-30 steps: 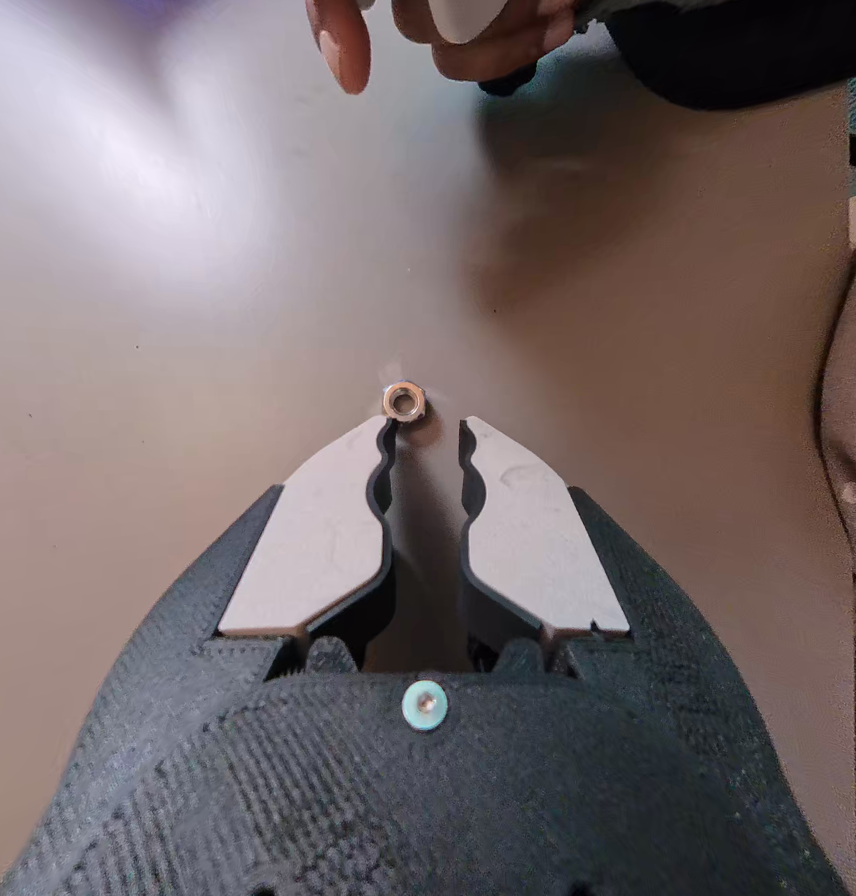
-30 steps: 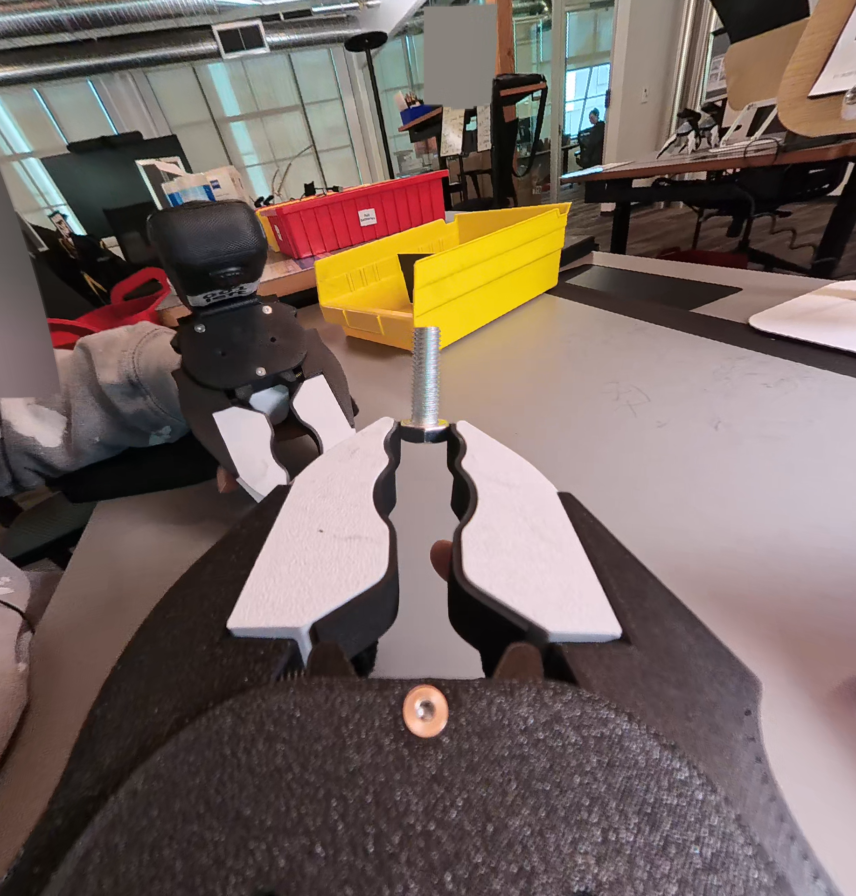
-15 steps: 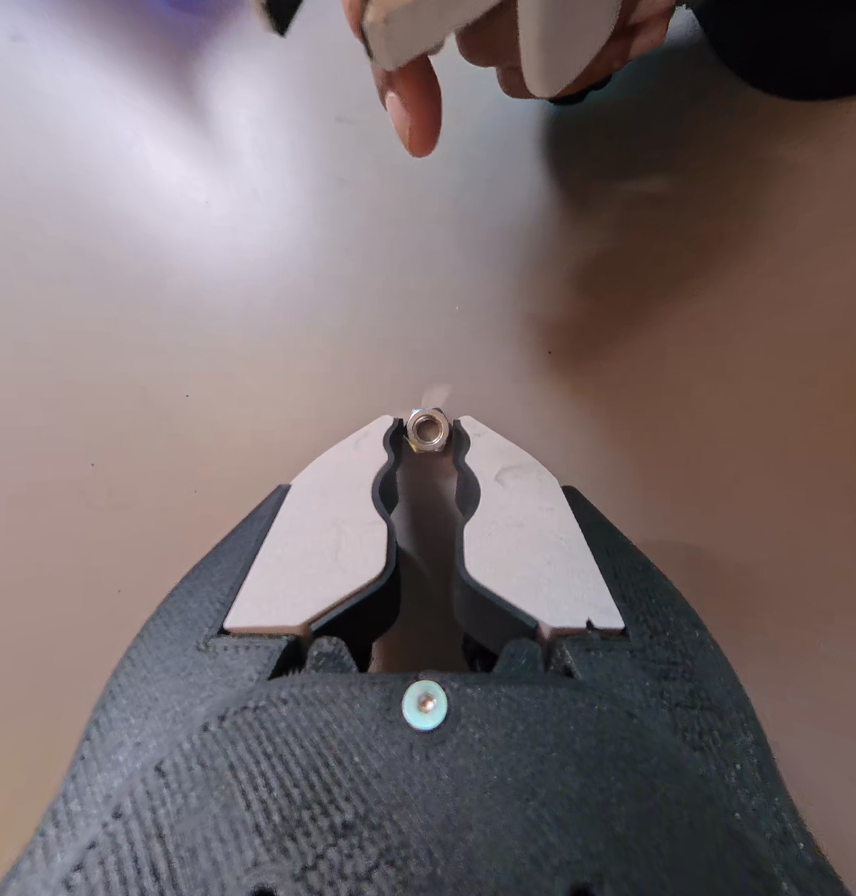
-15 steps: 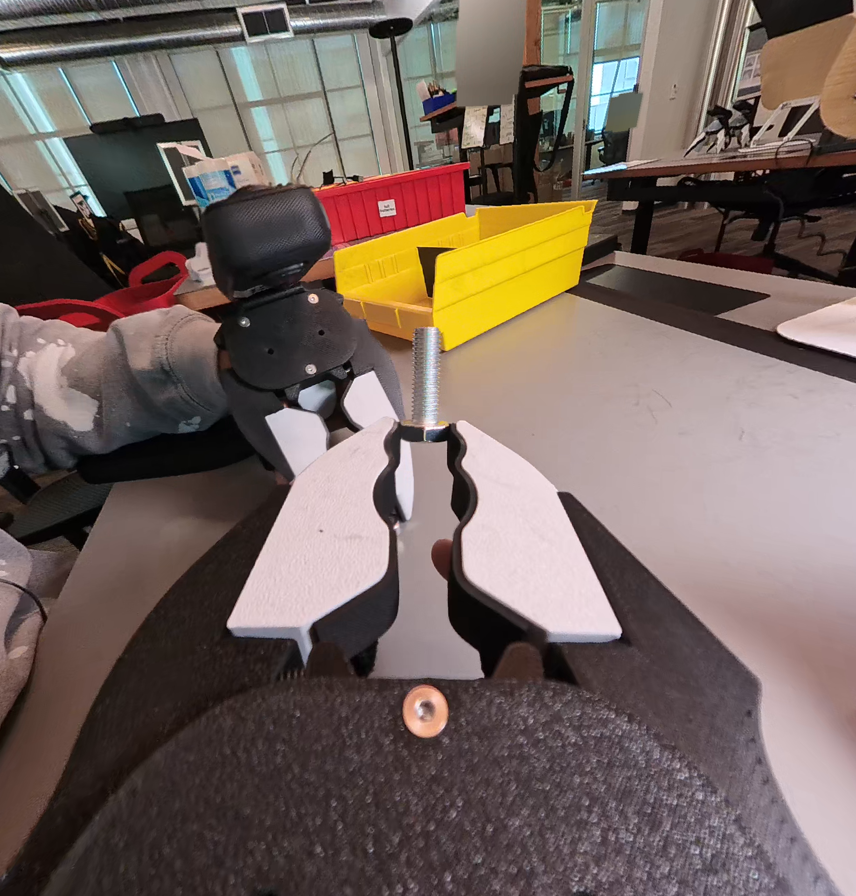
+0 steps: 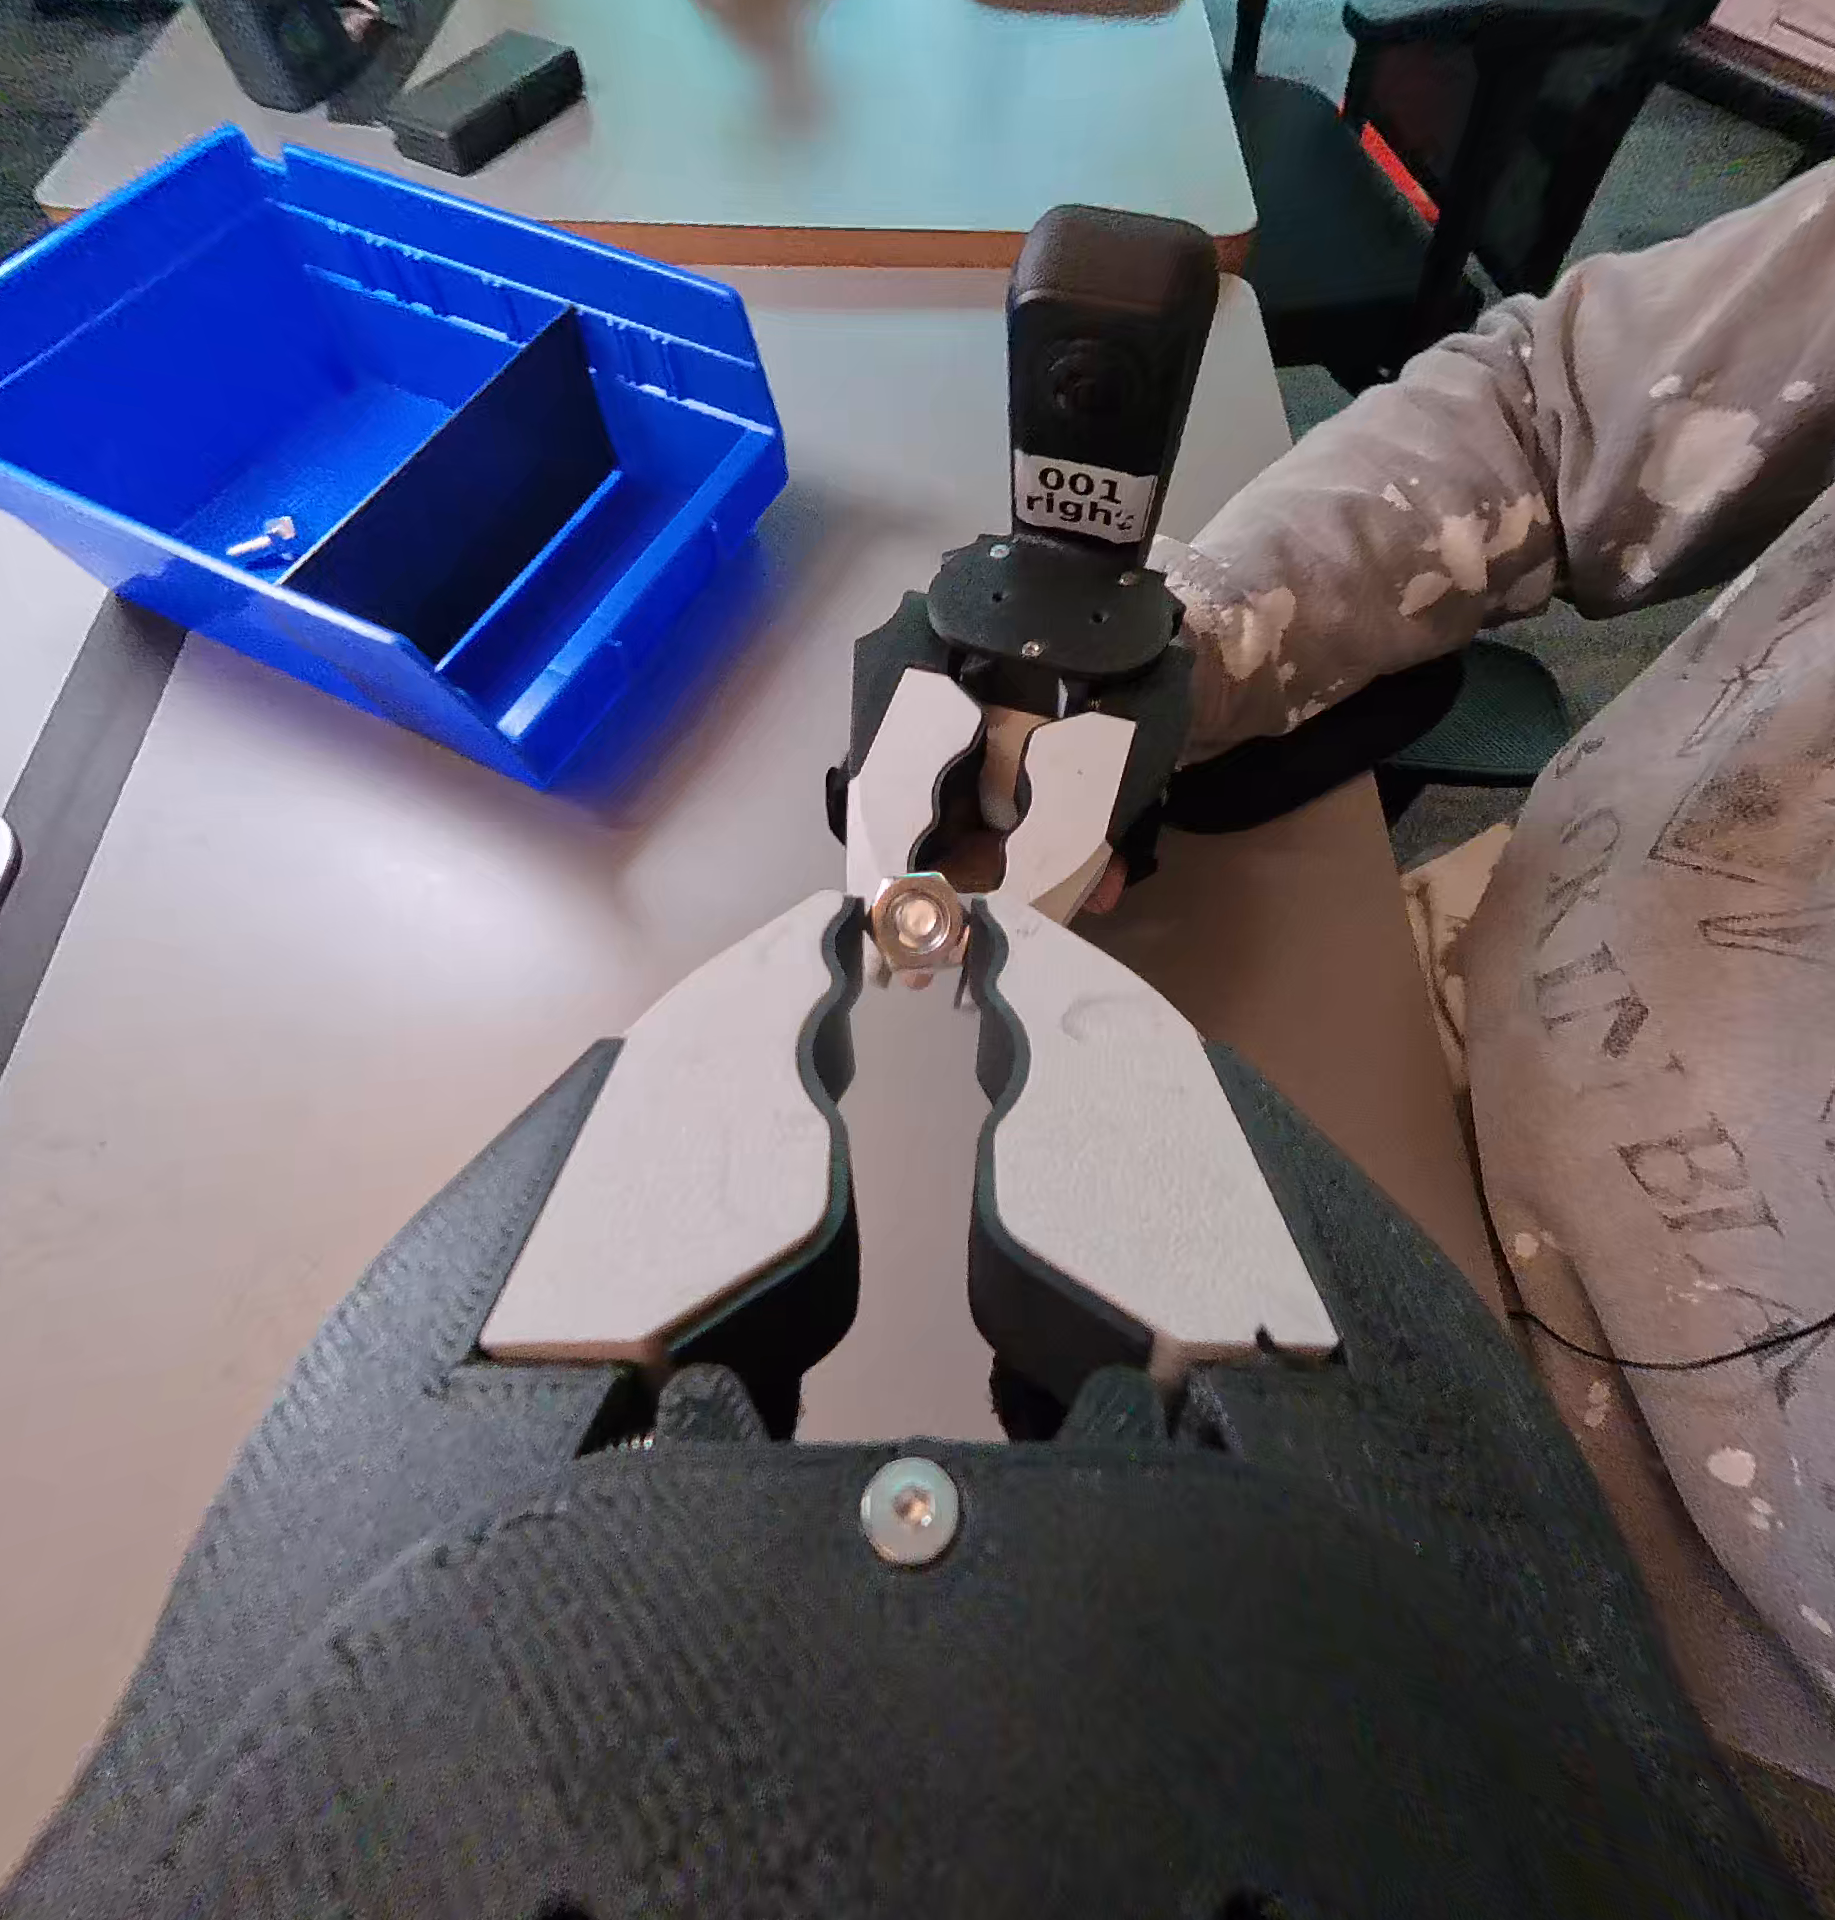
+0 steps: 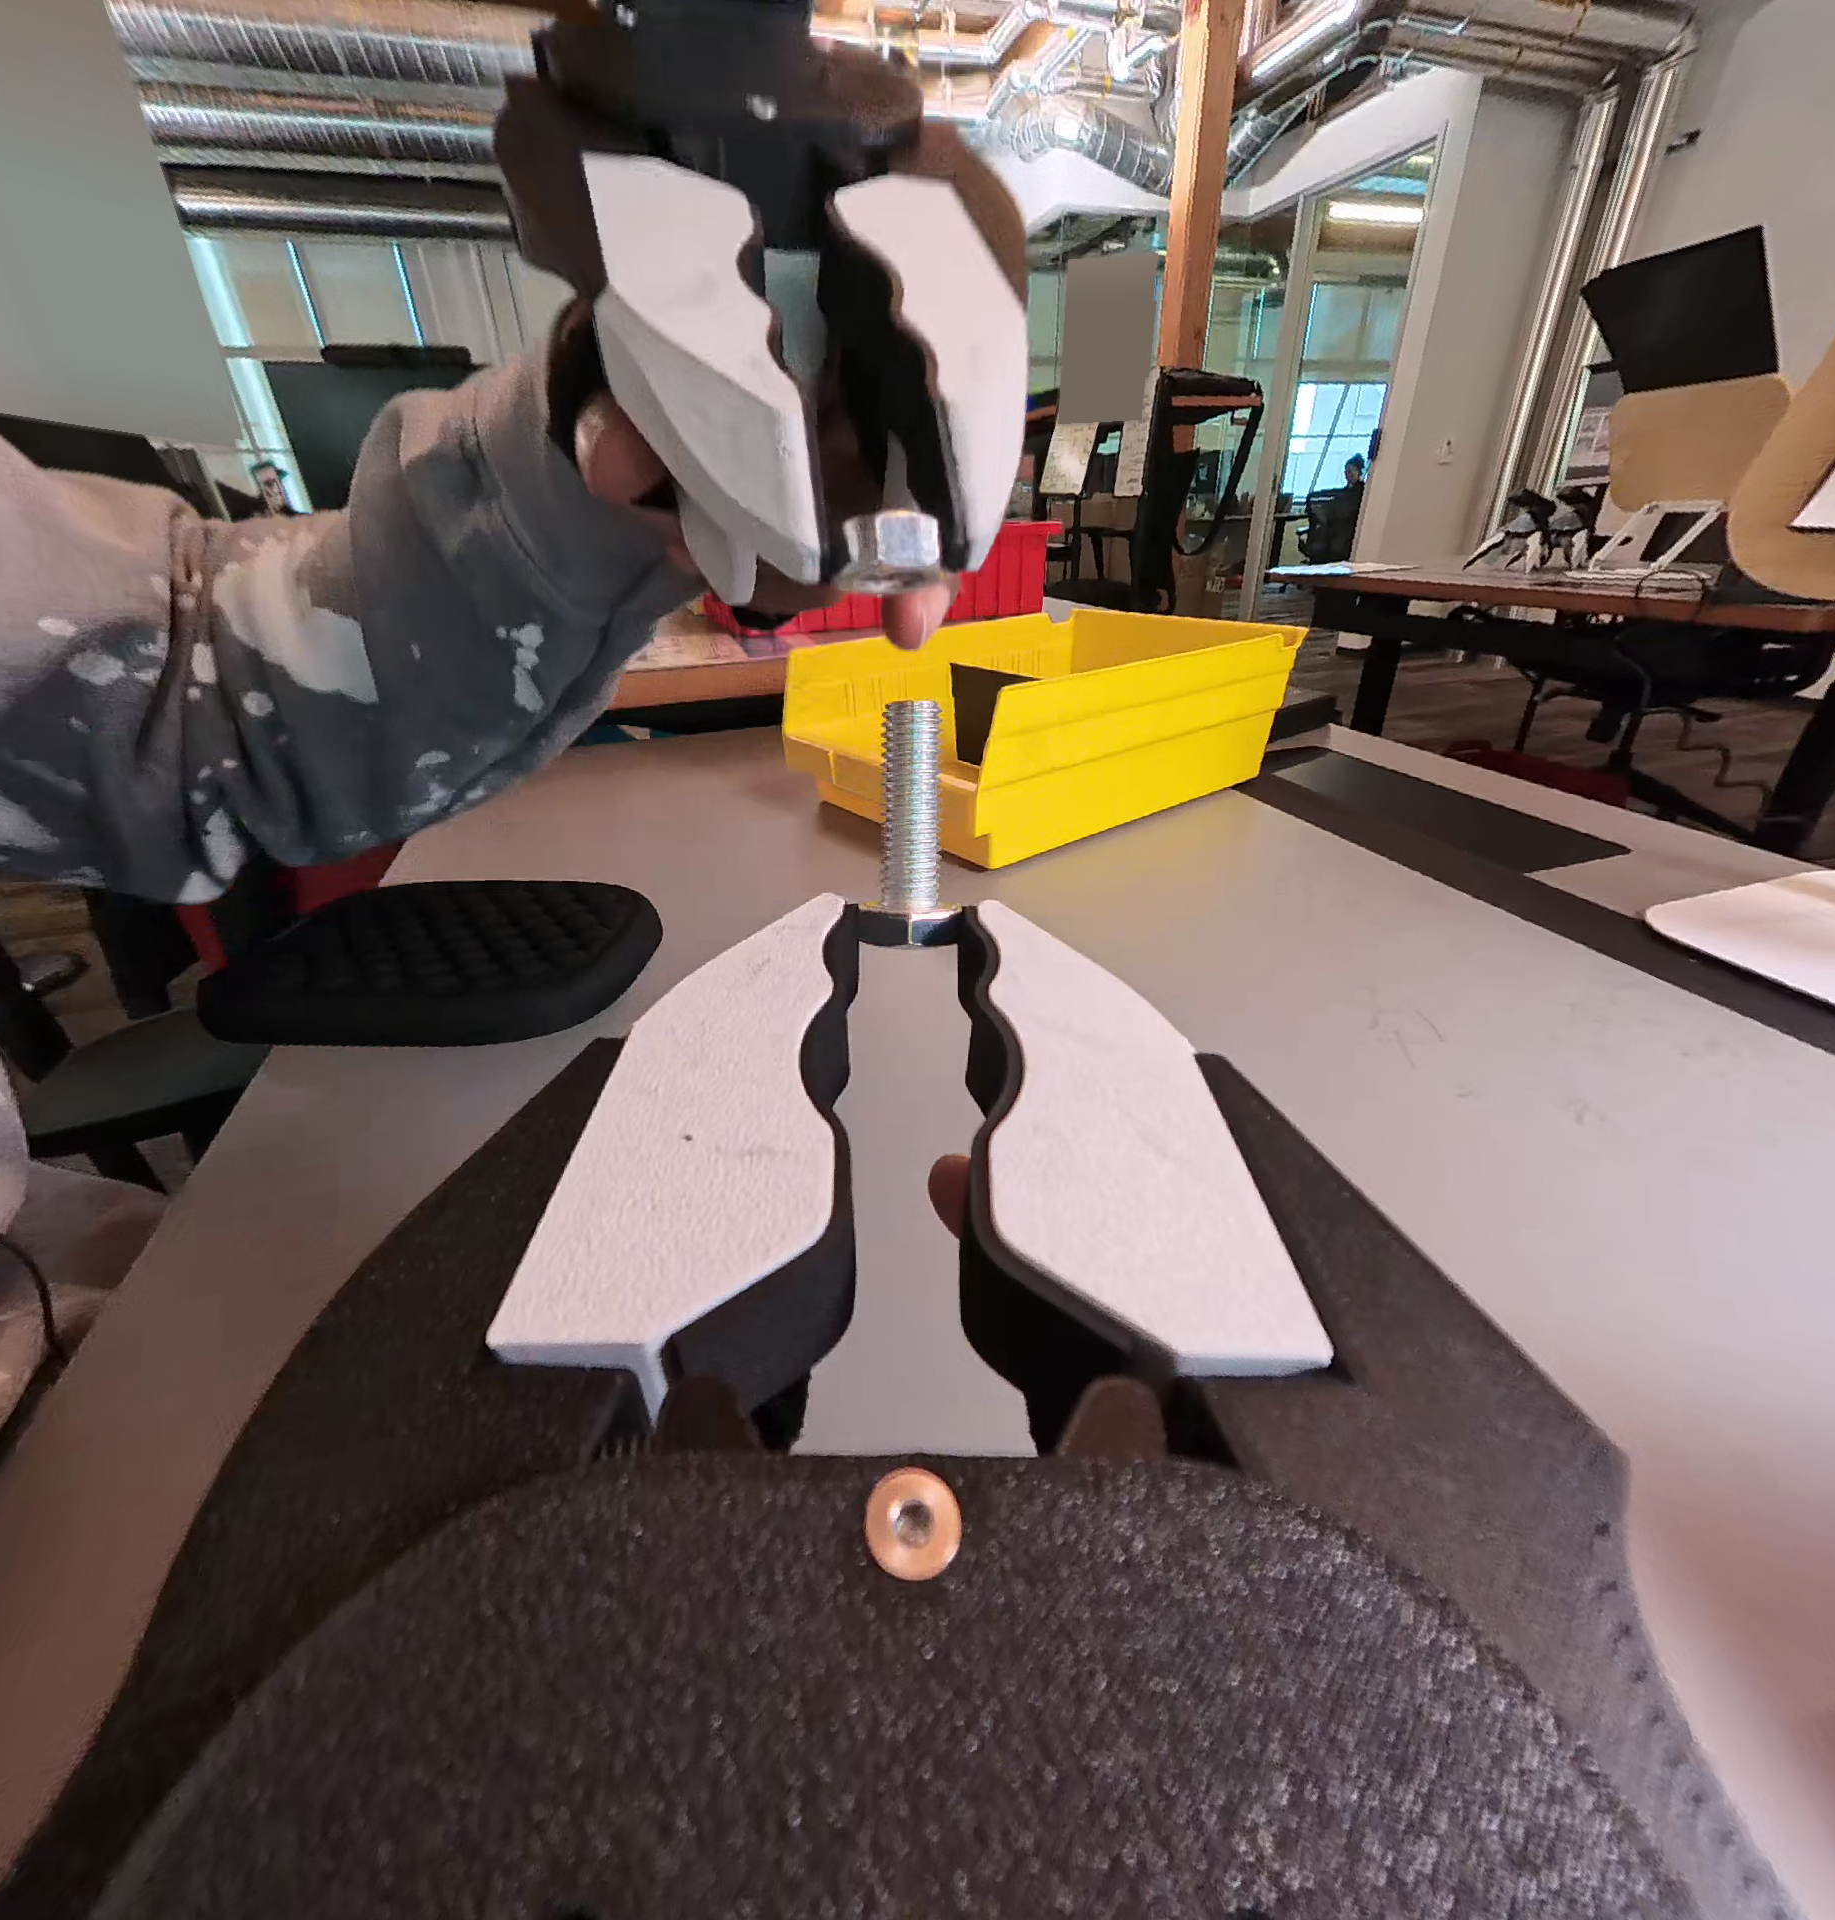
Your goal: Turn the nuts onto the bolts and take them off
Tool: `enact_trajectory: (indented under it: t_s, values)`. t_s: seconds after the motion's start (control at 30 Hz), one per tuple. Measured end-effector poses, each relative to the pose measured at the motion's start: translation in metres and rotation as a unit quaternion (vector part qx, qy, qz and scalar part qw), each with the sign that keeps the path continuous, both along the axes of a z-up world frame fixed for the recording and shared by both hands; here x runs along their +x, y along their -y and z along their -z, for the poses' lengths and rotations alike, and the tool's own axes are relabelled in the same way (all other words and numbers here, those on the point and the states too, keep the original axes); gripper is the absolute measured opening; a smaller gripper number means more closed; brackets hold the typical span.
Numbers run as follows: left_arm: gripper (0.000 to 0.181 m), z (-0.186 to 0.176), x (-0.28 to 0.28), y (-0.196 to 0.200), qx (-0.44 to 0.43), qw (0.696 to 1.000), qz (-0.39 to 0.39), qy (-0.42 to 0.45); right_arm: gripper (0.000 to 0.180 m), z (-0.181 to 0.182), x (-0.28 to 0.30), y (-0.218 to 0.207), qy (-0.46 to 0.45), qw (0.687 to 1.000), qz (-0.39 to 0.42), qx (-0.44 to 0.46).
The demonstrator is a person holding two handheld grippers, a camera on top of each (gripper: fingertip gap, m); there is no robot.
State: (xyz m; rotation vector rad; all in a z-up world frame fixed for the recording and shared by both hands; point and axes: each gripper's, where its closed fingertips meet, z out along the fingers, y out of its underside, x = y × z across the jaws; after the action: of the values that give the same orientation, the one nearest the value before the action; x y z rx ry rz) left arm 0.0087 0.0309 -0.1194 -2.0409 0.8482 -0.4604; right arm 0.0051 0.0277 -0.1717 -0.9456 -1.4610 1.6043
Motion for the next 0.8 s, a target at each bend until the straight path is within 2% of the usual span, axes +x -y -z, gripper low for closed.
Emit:
enact_trajectory:
  t_s: [0.2, 0.4, 0.8]
  values:
    - [0.020, 0.006, 0.017, -0.006, -0.039, 0.998, 0.028, -0.050, 0.018, -0.009, 0.004, 0.001, -0.022, 1.000, 0.008, 0.005]
    - [0.020, 0.000, 0.018, -0.010, -0.035, 0.997, 0.023, -0.067, 0.018, -0.019, 0.007, -0.005, -0.046, 0.998, 0.028, -0.007]
    - [0.020, -0.009, 0.029, -0.013, -0.029, 0.998, 0.034, -0.046, 0.018, -0.029, 0.012, -0.005, -0.072, 0.997, 0.038, -0.020]
